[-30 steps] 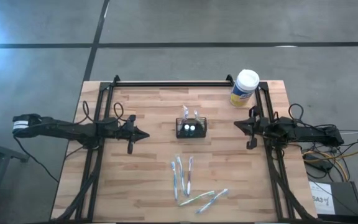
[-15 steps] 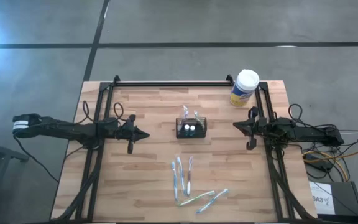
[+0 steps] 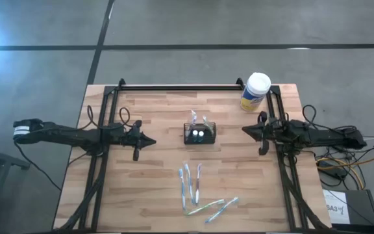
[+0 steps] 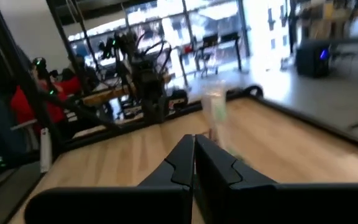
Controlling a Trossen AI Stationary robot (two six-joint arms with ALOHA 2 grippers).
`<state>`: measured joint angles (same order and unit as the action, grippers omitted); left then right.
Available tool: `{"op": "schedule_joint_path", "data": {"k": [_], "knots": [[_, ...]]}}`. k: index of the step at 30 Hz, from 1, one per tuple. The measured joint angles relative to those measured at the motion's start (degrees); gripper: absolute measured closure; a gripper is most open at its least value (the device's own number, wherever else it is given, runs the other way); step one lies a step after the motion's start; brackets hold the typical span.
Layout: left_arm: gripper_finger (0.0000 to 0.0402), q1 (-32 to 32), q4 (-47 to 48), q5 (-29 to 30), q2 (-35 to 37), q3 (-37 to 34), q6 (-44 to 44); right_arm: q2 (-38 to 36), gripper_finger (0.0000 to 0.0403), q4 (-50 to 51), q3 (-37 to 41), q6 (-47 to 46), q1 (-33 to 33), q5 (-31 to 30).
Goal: Pick & Place toothbrushing station
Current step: Put the violet toothbrush into the black wire organizer
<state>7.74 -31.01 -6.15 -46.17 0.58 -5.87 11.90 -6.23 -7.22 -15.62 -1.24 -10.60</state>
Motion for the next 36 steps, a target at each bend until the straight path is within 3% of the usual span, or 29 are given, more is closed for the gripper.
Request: {"op": "schedule_joint_path", "data": {"k": [3,8,20,26,36], "knots": [[0.0384,-0.02,-0.06,0.0,0.0,0.0,-0.03,8.51,0.0391,0.1,-3.47,-2.23,-2.1,-0.61],[0.0384,0.0,-0.06,-0.02,0.0,0.0,0.79,24.02,0.039,0.09,-10.45,-6.42,-6.19,-8.12],[0.0387,0.0,0.11,-0.04,0.0,0.0,0.47,56.46,0.039,1.08,-31.67,-14.4,-15.59,-10.79],[0.0387,-0.02,1.23,-0.42,0.0,-0.02,0.41,68.88,0.039,17.37,-44.29,-30.12,-21.75,-19.45],[0.0387,-0.02,1.27,-0.39,0.0,-0.02,2.65,90.11,0.039,39.13,-65.75,-53.25,-26.97,-19.86]]}}
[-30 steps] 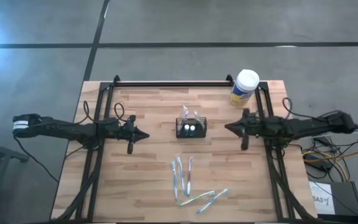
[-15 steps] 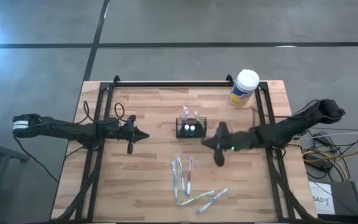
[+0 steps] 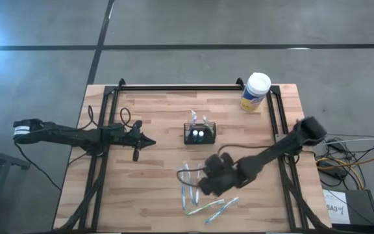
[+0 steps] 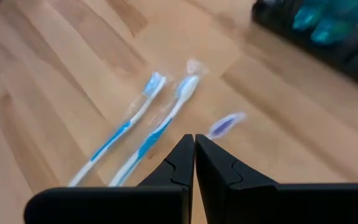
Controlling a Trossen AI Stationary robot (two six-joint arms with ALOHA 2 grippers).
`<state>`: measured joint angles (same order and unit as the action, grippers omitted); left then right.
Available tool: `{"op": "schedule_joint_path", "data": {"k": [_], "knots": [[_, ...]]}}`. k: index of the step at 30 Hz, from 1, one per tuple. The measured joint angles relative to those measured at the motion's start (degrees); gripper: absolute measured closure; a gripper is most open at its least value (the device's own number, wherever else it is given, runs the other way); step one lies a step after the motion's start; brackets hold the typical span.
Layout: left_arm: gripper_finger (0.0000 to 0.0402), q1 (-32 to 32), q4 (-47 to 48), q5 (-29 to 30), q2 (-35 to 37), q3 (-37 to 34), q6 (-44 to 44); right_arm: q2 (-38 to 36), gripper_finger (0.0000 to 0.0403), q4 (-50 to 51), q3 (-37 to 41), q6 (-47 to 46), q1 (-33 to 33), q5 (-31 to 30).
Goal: Pick & Place toothbrushing station
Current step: Put the violet toothbrush into the black wire organizer
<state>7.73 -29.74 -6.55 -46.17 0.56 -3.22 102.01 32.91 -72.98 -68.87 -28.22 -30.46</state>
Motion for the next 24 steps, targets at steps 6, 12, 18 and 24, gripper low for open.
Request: {"op": "schedule_joint_path", "data": {"k": [6,12,18,24], "knots": [[0.0387,0.01,0.0,0.02,0.0,0.0,0.19,10.76,0.0384,6.1,-11.66,-5.82,0.1,6.04],[0.0387,0.02,0.34,-0.5,0.02,0.0,0.21,18.43,0.0317,13.19,-21.85,-9.06,0.55,9.35],[0.0387,0.0,0.46,-1.73,0.02,-0.02,0.21,22.54,0.0223,27.84,-28.92,-17.27,1.43,10.02],[0.0387,0.0,0.5,-1.79,0.02,-0.02,0.25,25.58,0.0163,27.81,-30.61,-19.74,3.47,13.1]]}}
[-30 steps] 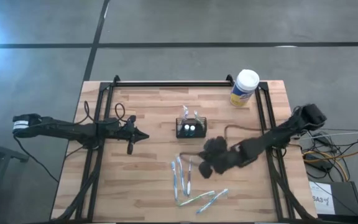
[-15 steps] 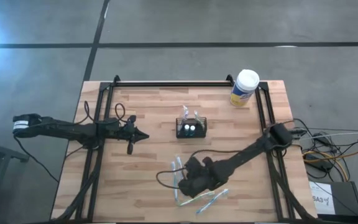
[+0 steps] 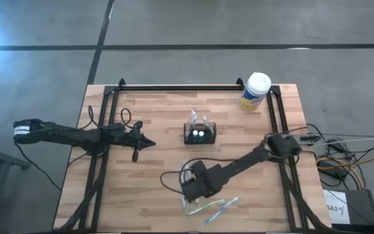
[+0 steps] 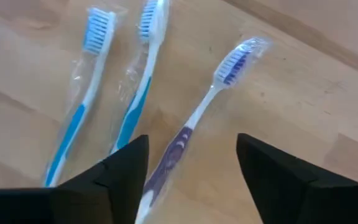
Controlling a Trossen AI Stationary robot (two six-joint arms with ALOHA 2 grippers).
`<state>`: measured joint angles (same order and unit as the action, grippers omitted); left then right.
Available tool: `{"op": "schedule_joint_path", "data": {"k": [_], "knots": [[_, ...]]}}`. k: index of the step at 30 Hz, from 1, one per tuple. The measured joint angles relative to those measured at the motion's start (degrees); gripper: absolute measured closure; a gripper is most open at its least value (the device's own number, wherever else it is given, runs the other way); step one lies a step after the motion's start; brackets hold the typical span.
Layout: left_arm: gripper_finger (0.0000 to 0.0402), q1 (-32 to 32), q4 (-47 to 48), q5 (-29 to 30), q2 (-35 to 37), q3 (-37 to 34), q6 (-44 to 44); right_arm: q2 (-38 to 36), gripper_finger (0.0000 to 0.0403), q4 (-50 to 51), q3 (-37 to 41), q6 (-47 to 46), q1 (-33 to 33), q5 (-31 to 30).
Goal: Pick & Place toothbrushing station
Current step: Put the violet toothbrush into the black wire organizer
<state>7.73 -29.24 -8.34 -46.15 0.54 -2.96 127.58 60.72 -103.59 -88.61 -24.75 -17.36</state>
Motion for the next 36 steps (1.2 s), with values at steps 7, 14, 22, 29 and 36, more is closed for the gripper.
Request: {"op": "schedule_joint_path", "data": {"k": [7,14,22,29,36], "knots": [[0.0387,0.02,0.23,0.0,0.0,0.0,0.15,3.05,0.0145,0.53,-0.26,0.47,2.56,1.52],[0.0387,0.02,0.33,-0.01,0.0,0.0,0.2,4.86,0.0153,0.44,-0.24,3.77,3.98,2.63],[0.0387,-0.01,0.75,-0.02,0.0,0.0,0.22,5.08,0.0245,-0.67,-0.33,7.43,4.39,3.47],[0.0387,0.01,0.84,-0.02,0.0,0.0,0.2,5.14,0.0346,-1.17,-0.22,11.95,4.78,1.96],[0.0387,0.0,0.9,-0.02,0.0,0.0,0.21,4.67,0.039,-0.85,-0.01,16.96,4.87,0.15]]}}
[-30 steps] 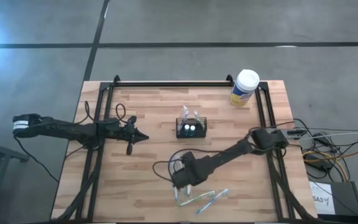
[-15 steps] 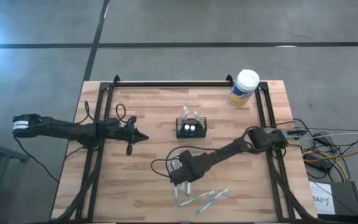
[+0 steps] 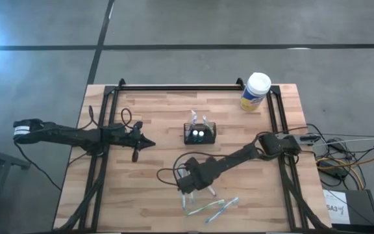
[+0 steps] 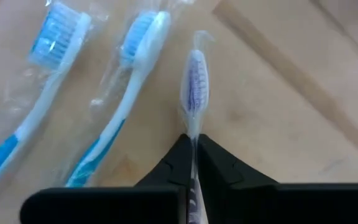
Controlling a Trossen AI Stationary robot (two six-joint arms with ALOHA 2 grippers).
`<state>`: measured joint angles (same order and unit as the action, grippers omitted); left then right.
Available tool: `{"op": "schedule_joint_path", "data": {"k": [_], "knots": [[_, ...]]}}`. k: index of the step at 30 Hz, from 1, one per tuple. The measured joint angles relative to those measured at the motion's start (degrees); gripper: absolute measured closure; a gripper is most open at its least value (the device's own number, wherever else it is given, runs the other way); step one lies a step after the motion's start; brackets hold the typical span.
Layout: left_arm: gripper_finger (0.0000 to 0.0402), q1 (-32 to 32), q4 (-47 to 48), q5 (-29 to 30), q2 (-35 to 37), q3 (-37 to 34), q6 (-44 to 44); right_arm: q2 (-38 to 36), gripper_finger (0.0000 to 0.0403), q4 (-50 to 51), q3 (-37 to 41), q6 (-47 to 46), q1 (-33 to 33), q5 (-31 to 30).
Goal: Pick & Place toothbrushing station
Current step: Put the violet toothbrush into the black wire organizer
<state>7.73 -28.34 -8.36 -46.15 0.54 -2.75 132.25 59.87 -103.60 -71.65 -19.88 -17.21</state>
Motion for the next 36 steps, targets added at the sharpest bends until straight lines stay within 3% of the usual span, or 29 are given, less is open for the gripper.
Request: {"op": "schedule_joint_path", "data": {"k": [8,14,17,21,24,27,30,36], "knots": [[0.0387,0.01,0.13,0.0,0.0,0.0,0.77,-9.31,0.0393,4.11,0.39,7.91,-2.27,-15.3],[0.0387,0.0,0.08,0.0,-0.09,-0.02,1.38,-23.47,0.0394,2.41,4.1,16.93,-7.69,-31.38],[0.0387,0.02,0.09,0.02,-0.11,-0.02,2.56,-31.99,0.0394,-4.48,9.24,24.87,-9.99,-36.88],[0.0387,0.0,-0.11,0.02,-0.04,0.04,4.16,-42.47,0.0394,-24.73,22.63,41.74,-10.2,-35.31],[0.0387,0.0,-0.49,0.03,-0.04,0.09,5.3,-50.39,0.0395,-43.83,35.26,56.61,-8.72,-27.04],[0.0387,0.0,-0.63,0.04,-0.02,0.07,6.34,-57.57,0.0396,-59.42,47.17,65.24,-6.36,-17.31],[0.0387,0.0,-0.59,0.03,-0.02,0.07,7.03,-64.72,0.0396,-69.04,57.06,70.49,-4.53,-12.92],[0.0388,0.01,-1.94,0.07,-0.01,0.09,7.15,-76.27,0.0395,-76.49,70.97,71.81,-3.8,-12.22]]}}
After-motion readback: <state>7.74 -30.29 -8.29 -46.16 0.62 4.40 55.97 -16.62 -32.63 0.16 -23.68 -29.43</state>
